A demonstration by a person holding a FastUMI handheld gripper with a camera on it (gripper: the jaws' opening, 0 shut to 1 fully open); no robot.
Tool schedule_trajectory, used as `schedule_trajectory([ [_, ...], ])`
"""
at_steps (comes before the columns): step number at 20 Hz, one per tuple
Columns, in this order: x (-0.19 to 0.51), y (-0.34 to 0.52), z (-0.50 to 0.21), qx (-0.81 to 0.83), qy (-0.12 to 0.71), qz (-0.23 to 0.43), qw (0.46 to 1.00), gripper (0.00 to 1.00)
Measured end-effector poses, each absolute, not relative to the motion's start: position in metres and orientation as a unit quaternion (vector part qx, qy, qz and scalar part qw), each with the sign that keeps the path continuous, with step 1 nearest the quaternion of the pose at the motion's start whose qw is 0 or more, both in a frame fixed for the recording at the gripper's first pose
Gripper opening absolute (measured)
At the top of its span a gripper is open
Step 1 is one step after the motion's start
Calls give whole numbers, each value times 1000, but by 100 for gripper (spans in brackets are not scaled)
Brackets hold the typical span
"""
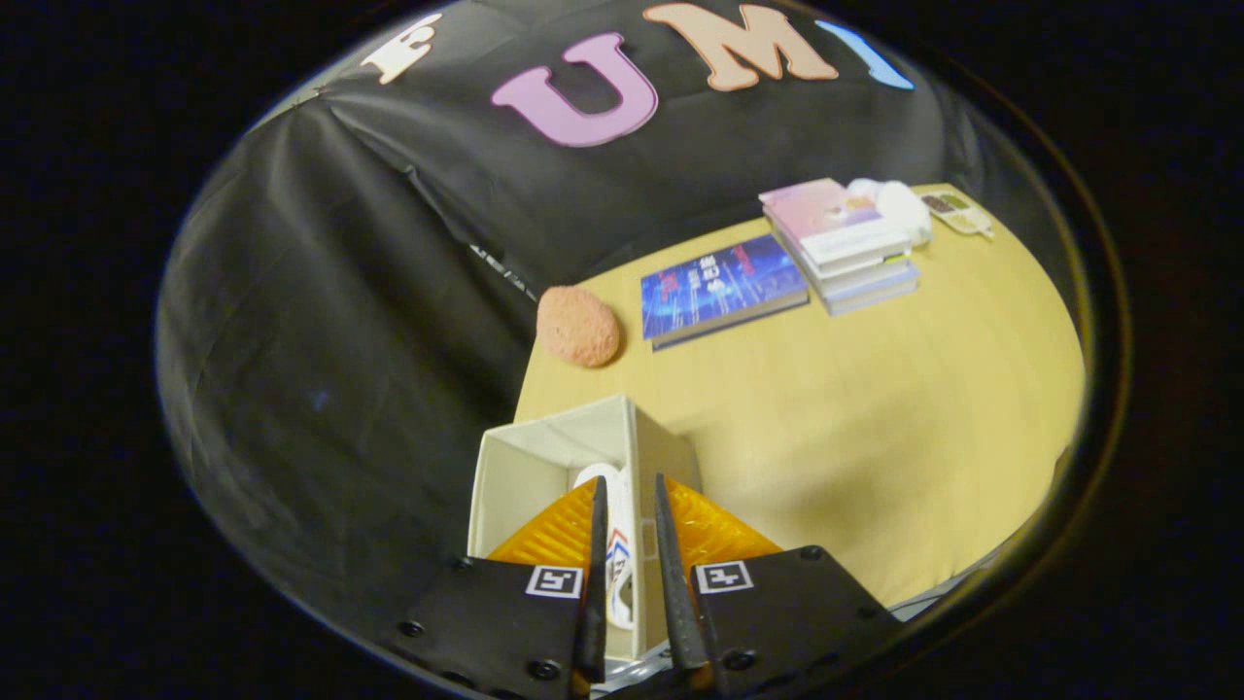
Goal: Open the storage box then place both shoes into the box .Put the left shoe in first, then the right shoe, with the right side of both shoes facing outward in a uniform manner.
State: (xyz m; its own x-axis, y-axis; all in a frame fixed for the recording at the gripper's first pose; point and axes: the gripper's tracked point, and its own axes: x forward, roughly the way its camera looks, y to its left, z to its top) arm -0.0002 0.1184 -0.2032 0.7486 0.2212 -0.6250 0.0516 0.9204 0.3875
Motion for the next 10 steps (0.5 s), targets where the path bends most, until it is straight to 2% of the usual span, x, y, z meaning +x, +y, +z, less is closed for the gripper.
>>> schedule_trajectory([
  [10,57,33,-45,82,156,4,984,28],
])
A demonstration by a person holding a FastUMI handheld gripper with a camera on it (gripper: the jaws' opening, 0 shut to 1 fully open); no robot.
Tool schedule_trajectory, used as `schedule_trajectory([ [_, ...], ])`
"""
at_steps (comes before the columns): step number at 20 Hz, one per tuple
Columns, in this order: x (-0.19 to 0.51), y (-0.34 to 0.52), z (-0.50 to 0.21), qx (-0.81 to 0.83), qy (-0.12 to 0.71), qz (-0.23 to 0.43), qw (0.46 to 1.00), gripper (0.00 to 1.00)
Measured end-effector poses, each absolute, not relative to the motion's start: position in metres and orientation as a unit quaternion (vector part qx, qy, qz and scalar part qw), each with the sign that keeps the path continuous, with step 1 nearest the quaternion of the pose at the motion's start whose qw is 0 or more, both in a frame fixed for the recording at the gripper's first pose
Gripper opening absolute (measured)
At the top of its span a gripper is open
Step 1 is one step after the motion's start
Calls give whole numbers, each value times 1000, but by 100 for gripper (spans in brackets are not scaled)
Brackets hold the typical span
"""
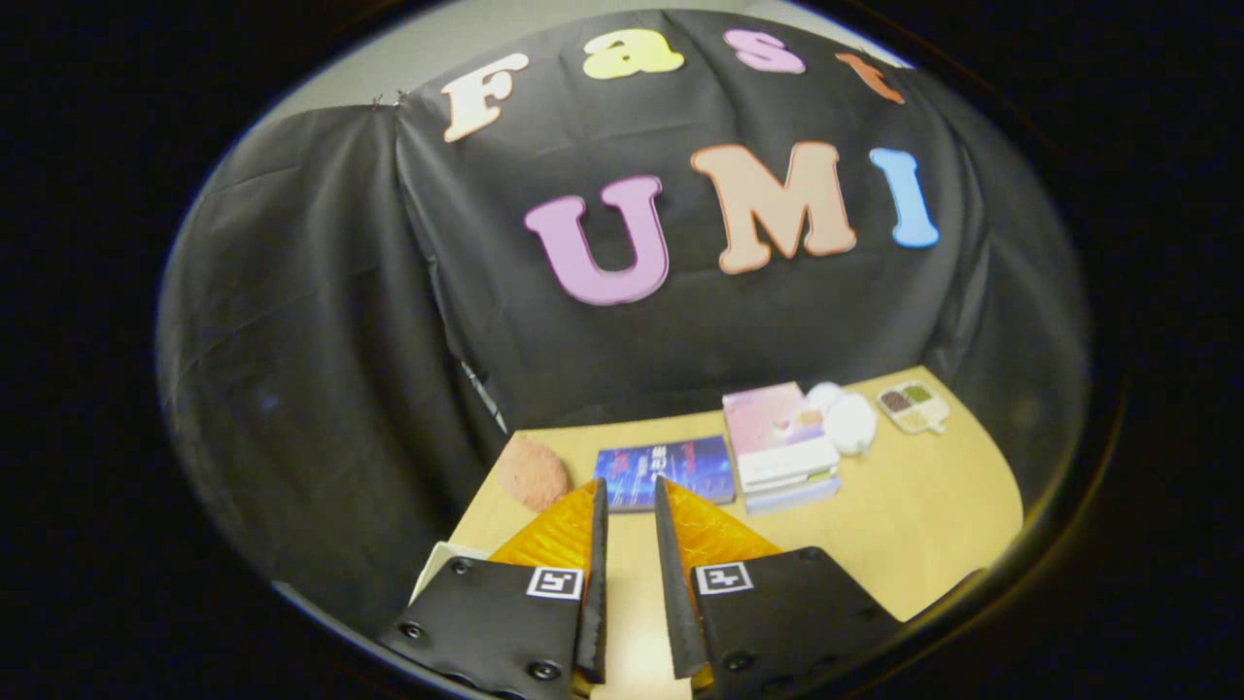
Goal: Open the storage box then place both shoes into the box .Put the left shoe in first, then the right shoe, with the right side of both shoes facing outward in a uniform manner.
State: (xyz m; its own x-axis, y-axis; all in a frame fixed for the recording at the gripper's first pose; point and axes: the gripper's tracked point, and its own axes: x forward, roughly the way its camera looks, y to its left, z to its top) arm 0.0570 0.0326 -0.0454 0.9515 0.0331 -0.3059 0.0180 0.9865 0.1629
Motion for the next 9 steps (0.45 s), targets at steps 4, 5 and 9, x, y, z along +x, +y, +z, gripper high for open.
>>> schedule_trajectory([
  [4,68,4,46,49,65,-17,997,28],
  [5,65,-4,71,38,44,-24,998,28],
  [9,61,-23,137,7,-14,-45,999,28],
])
